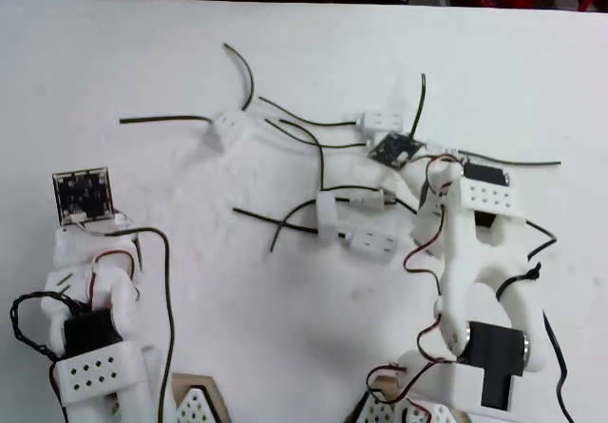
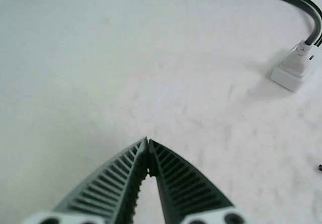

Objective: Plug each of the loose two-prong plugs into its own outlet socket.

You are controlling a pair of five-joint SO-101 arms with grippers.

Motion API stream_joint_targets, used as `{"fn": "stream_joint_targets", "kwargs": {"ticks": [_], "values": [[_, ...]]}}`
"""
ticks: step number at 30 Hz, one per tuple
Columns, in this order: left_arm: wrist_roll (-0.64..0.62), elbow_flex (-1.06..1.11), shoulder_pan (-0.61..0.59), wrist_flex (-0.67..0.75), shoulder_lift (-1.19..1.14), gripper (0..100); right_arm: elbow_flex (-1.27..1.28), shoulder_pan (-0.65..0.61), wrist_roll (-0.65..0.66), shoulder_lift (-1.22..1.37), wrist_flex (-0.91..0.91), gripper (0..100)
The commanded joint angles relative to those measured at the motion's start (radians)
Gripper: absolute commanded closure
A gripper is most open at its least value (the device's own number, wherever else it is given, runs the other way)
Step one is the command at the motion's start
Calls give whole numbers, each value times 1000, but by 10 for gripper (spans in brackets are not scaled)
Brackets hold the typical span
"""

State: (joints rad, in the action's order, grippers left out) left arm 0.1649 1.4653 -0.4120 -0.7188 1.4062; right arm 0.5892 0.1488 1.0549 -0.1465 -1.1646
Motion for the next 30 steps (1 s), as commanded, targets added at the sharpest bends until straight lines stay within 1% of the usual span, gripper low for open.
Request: {"fn": "stream_joint_targets", "kwargs": {"ticks": [1, 3, 5, 8, 10, 12, 15, 22, 23, 27, 30], "values": [[3, -5, 5, 18, 12, 976, -101, 36, 6, 5, -19, 865], [3, -5, 5, 20, 12, 976, -132, 38, -2, 39, -42, 865], [3, -3, 7, 21, 12, 976, -176, 31, -38, 94, -67, 865], [3, -3, 7, 20, 12, 976, -282, 35, -83, 205, -113, 864], [3, -3, 7, 20, 12, 976, -364, 38, -107, 278, -160, 846], [3, -3, 7, 20, 12, 976, -431, 36, -112, 346, -214, 831], [3, -3, 7, 20, 12, 976, -500, 35, -114, 420, -260, 840], [3, -3, 8, 20, 12, 976, -545, 33, -115, 539, -265, 840], [3, -3, 8, 20, 12, 976, -545, 31, -115, 550, -265, 846], [3, -3, 8, 20, 12, 976, -545, 31, -115, 559, -268, 930], [3, -2, 8, 20, 12, 976, -546, 30, -115, 559, -285, 974]]}}
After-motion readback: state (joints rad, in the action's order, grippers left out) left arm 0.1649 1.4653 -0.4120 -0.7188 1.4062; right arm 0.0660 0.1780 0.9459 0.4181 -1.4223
